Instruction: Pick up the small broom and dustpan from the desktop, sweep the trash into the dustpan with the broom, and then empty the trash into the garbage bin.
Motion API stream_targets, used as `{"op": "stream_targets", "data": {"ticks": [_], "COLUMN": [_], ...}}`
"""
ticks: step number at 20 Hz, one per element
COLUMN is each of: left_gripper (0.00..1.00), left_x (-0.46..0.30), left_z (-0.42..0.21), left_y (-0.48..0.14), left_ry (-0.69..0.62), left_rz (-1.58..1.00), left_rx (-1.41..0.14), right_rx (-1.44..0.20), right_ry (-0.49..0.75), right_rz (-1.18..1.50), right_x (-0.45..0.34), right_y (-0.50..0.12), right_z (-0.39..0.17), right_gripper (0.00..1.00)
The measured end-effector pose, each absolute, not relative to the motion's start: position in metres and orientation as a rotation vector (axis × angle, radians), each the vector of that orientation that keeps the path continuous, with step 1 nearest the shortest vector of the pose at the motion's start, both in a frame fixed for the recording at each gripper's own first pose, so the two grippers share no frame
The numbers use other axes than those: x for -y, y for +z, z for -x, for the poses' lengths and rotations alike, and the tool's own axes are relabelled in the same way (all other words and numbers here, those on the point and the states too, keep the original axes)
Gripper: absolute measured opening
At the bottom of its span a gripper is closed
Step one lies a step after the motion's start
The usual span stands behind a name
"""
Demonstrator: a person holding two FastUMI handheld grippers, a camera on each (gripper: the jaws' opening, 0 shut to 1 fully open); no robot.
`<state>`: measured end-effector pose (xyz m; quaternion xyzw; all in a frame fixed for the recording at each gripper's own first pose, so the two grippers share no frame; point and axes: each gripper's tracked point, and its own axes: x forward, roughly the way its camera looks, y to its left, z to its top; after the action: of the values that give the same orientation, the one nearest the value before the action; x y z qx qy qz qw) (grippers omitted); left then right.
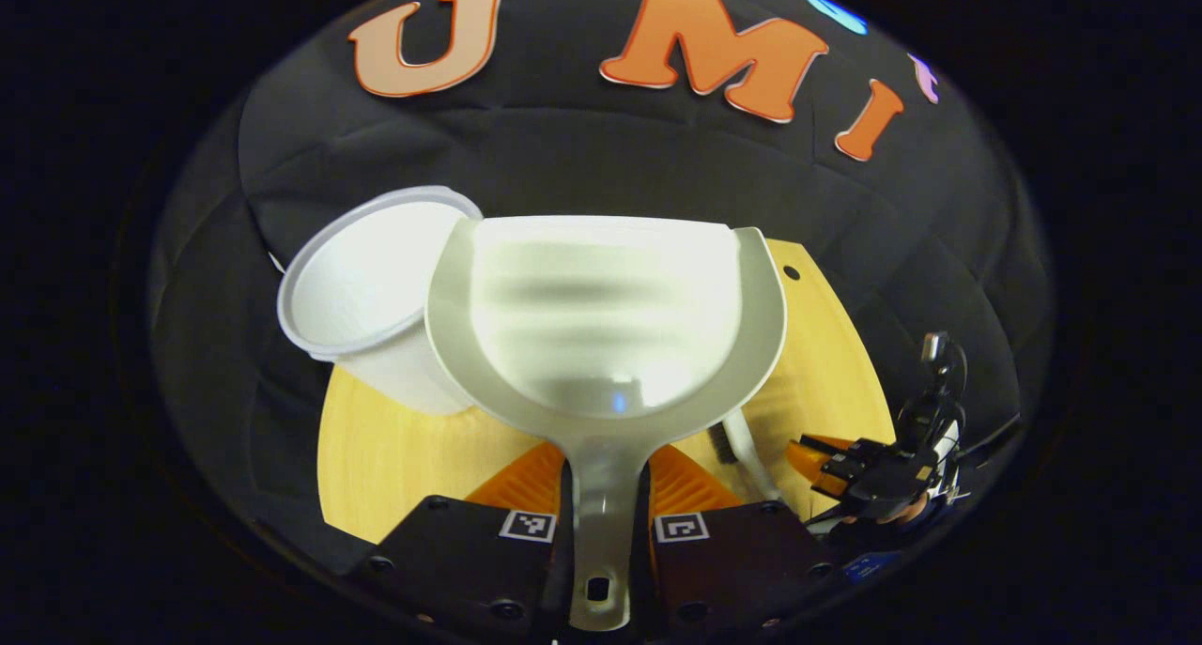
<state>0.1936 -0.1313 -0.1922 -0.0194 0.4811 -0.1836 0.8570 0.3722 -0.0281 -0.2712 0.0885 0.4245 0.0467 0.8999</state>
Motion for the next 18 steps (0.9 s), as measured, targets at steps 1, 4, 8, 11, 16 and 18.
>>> {"op": "stream_targets", "data": {"ticks": [1, 4, 8, 11, 16, 18], "left_gripper": [0.24, 0.24, 0.24, 0.24, 0.24, 0.24], "left_x": [0.14, 0.153, 0.164, 0.167, 0.166, 0.165], "left_z": [-0.184, -0.167, -0.156, -0.15, -0.137, -0.137], "left_y": [-0.202, -0.245, -0.29, -0.319, -0.37, -0.387], "left_ry": [-0.396, -0.372, -0.309, -0.274, -0.233, -0.22], "left_rz": [0.047, 0.029, 0.021, 0.019, 0.007, -0.008], "left_rx": [-1.036, -1.079, -1.125, -1.154, -1.249, -1.273], "right_rx": [-0.867, -0.835, -0.796, -0.781, -0.773, -0.764], "right_ry": [0.092, 0.082, 0.077, 0.078, 0.097, 0.106], "right_rz": [-0.183, -0.178, -0.173, -0.162, -0.15, -0.145], "right_x": [0.031, 0.038, 0.046, 0.05, 0.047, 0.046], "right_y": [-0.267, -0.256, -0.247, -0.245, -0.244, -0.241], "right_z": [-0.376, -0.377, -0.377, -0.378, -0.38, -0.381], "right_gripper": [0.27, 0.27, 0.27, 0.27, 0.27, 0.27]}}
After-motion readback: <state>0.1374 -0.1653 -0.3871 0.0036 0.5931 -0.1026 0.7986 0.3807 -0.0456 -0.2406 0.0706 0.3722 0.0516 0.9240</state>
